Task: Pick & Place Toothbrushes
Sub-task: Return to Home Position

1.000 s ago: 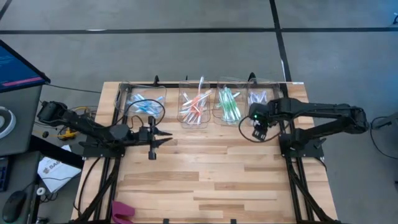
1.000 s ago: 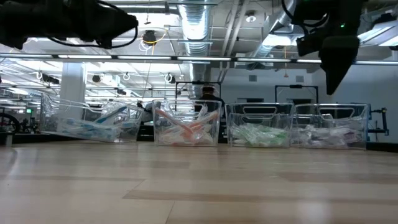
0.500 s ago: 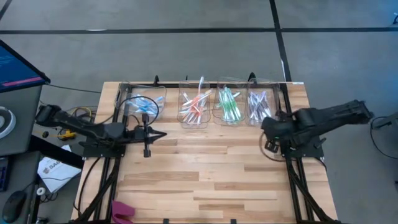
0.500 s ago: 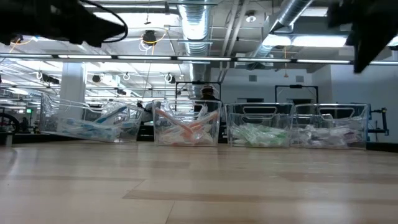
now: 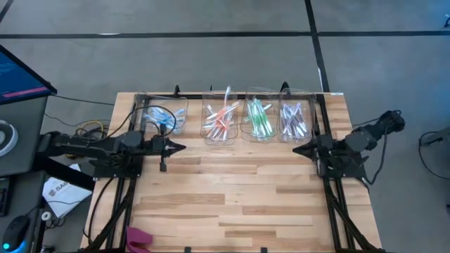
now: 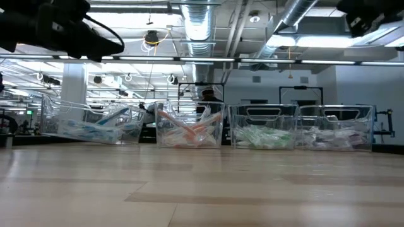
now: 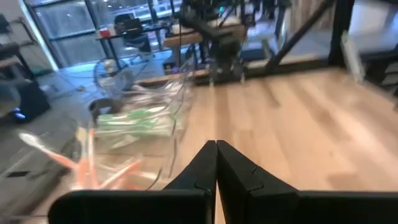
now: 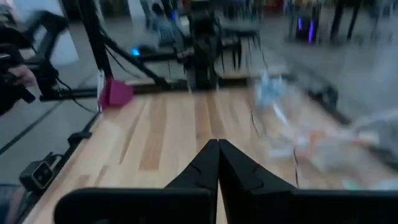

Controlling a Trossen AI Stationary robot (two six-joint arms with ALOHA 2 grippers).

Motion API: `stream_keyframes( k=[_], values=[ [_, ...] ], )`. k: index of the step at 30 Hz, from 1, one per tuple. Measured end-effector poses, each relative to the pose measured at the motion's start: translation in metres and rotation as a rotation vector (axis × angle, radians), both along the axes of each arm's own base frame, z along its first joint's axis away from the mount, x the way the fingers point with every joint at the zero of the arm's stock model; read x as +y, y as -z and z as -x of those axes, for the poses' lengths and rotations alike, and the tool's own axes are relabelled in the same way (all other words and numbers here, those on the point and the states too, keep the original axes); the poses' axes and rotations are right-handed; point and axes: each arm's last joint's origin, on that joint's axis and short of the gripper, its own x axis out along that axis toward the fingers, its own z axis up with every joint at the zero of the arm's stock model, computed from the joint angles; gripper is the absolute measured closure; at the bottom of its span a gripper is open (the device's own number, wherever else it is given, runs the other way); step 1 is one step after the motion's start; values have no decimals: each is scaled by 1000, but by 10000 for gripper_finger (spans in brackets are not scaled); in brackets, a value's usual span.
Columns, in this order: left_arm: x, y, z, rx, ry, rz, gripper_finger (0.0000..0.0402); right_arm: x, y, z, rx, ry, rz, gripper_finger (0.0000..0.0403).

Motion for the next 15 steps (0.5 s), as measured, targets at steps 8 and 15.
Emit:
stream_keyframes(
  k=[8,15],
  values=[
    [5,-2,6,-26,19,95,401,3,47,-6,-138,-21,122,402],
    [5,5,7,47,17,126,401,5,85,-14,-144,-29,141,403]
  ],
)
